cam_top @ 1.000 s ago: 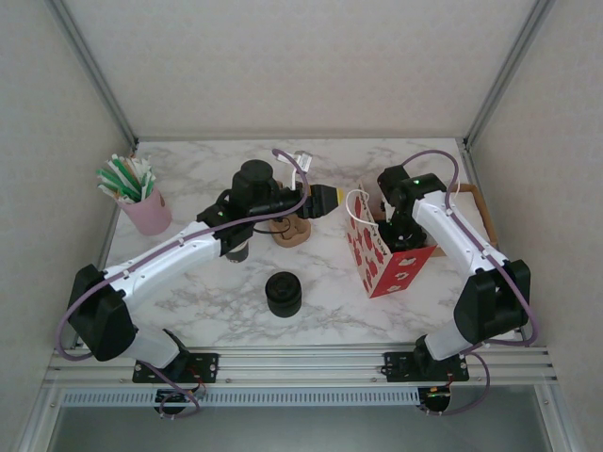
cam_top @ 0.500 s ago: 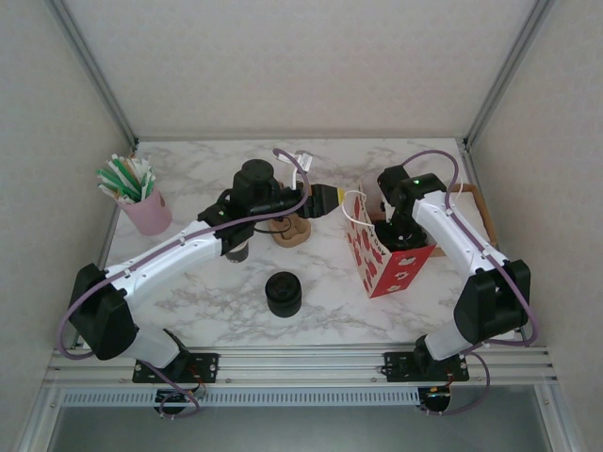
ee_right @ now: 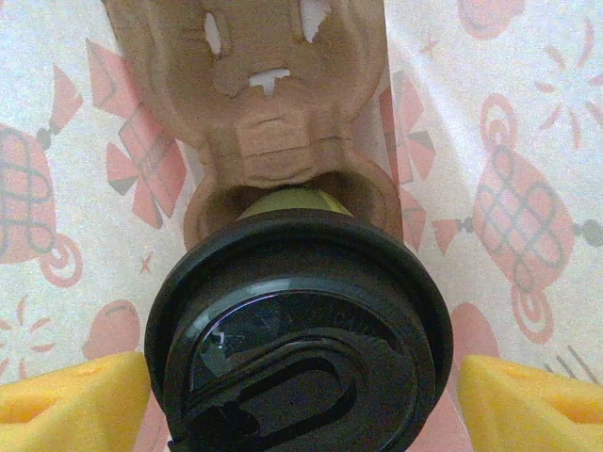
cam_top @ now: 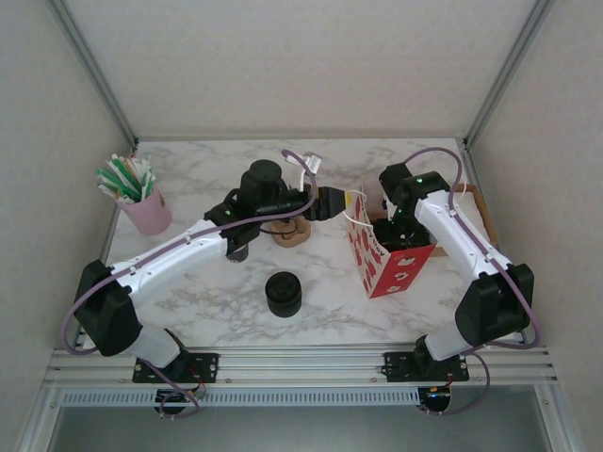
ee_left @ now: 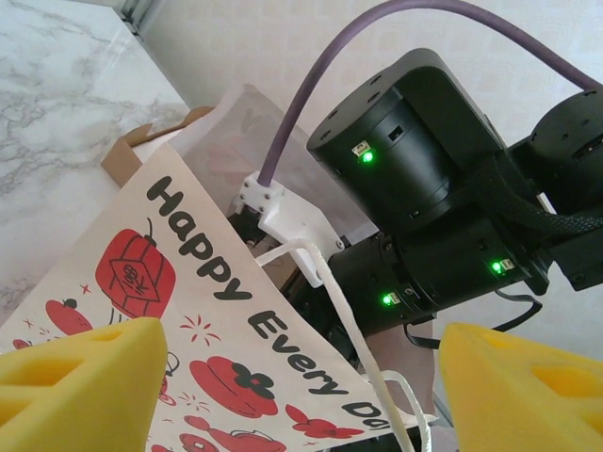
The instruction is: Pack the takeout coffee
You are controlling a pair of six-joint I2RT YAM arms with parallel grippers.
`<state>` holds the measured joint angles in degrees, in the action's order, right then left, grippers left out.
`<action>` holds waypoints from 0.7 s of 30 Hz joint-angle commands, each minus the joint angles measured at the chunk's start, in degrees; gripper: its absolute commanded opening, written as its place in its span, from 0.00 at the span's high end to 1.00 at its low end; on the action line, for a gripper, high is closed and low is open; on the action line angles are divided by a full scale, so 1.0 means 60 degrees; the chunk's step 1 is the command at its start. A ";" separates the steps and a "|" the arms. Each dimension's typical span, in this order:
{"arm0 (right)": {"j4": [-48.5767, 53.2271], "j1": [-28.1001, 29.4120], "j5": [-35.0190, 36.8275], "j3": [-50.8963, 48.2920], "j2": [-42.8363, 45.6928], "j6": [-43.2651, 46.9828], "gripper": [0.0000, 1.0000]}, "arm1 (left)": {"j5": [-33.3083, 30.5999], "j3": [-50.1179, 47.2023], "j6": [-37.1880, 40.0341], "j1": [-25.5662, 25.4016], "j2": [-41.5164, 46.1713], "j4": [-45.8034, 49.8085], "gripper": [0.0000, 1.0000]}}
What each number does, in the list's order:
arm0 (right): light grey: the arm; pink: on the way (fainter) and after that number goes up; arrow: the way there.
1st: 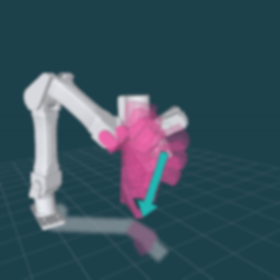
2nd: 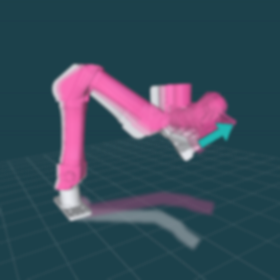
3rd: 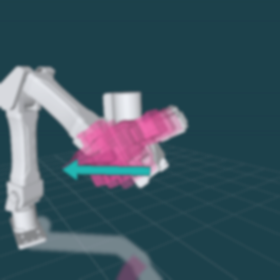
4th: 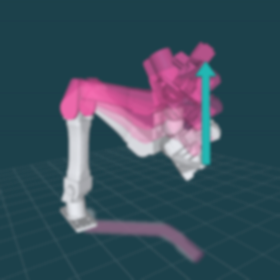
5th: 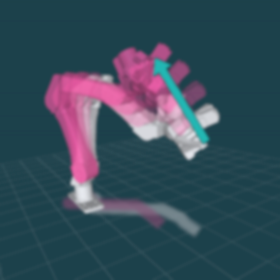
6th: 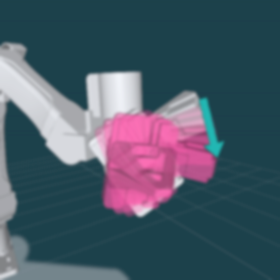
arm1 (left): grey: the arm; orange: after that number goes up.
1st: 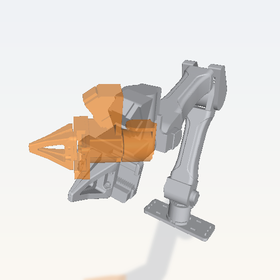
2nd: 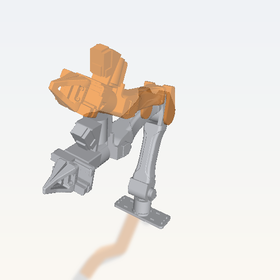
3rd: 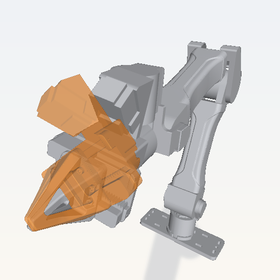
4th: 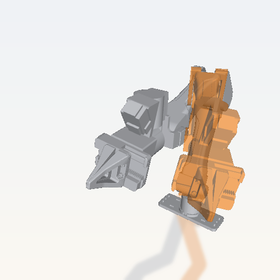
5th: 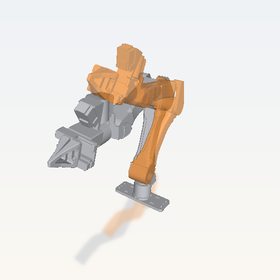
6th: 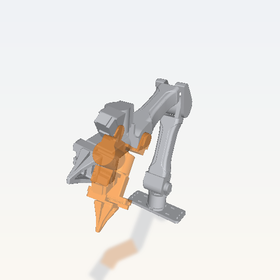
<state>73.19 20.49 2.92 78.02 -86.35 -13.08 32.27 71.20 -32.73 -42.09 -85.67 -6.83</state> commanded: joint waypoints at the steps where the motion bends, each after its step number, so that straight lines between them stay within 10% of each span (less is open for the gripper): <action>1: 0.0341 -0.0058 0.0098 0.0292 0.0283 -0.0088 0.14 | 0.0160 0.0390 0.0149 -0.0087 -0.0117 0.0040 0.24; 21: 0.0516 -0.0060 0.0108 0.0489 0.0375 -0.0090 0.08 | 0.0100 0.0467 0.0226 -0.0120 -0.0169 0.0150 0.24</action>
<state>74.39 20.49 2.96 79.18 -85.67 -13.13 32.34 72.31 -32.51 -42.30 -86.30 -6.11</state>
